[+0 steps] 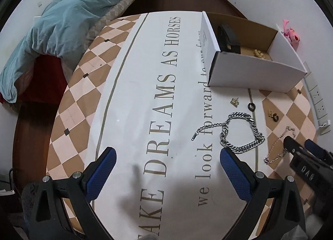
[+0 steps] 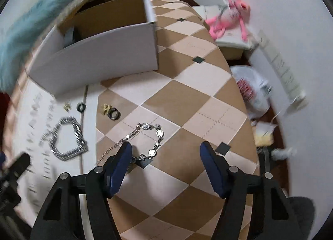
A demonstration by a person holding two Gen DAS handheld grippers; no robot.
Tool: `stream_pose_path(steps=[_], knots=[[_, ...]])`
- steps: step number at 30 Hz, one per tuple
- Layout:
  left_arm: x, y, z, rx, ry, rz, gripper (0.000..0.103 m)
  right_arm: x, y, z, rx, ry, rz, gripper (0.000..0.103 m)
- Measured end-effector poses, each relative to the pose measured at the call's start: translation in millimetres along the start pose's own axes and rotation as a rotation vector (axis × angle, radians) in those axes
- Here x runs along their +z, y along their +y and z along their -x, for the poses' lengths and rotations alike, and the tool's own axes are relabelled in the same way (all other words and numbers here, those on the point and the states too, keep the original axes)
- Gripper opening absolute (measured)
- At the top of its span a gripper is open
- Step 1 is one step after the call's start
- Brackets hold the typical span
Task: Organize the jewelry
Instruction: 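Grasp the silver chain bracelet with the left tool while the right tool grasps the silver necklace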
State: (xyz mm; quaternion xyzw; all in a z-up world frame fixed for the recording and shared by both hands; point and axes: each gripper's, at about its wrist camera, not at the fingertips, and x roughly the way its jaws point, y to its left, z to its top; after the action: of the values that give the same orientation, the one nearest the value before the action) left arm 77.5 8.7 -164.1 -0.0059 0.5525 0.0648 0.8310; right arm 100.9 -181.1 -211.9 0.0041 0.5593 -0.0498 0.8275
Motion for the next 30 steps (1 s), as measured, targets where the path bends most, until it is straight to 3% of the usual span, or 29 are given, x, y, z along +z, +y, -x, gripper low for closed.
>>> stream_pose_path(steps=[1,2,7,14,21,22,23,26,28,30], knots=[[-0.5,-0.4,-1.7,0.001,0.002,0.003,0.102,-2.3,2.9,1.6,0.003,-0.026,0.017,0.040],[-0.3,-0.5,-3.0,0.000,0.003,0.006,0.102,-4.1,5.3,2.0,0.003,-0.039,0.040,0.005],[-1.6,-6.5,-3.9,-0.007,0.000,-0.005,0.102,-5.0,-11.8,2.5,0.106,-0.015,0.008,0.005],[2.0,-29.0,-5.6,-0.076,-0.004,-0.064,0.101,2.5,-42.4,38.8,0.216,-0.055,-0.066,0.005],[-3.6,-84.0,-9.3,-0.149,0.000,-0.297,0.099,3.3,-61.8,32.4,0.218,-0.023,-0.112,0.005],[-5.1,-90.3,-12.5,-0.151,0.012,-0.326,0.094,4.0,-63.9,32.0,0.219,-0.016,-0.120,0.005],[-6.4,-95.1,-15.9,-0.153,0.025,-0.347,0.082,3.7,-65.5,30.4,0.220,-0.013,-0.125,0.005],[-6.0,-100.6,-18.0,-0.177,0.021,-0.370,0.075,1.0,-70.3,24.4,0.226,0.005,-0.141,0.005],[-4.1,-102.7,-16.1,-0.217,0.013,-0.378,0.056,-0.9,-72.2,21.7,0.235,0.016,-0.152,0.005],[-1.1,-105.0,-14.1,-0.246,0.004,-0.385,0.019,-2.9,-72.7,18.8,0.245,0.028,-0.165,0.005]])
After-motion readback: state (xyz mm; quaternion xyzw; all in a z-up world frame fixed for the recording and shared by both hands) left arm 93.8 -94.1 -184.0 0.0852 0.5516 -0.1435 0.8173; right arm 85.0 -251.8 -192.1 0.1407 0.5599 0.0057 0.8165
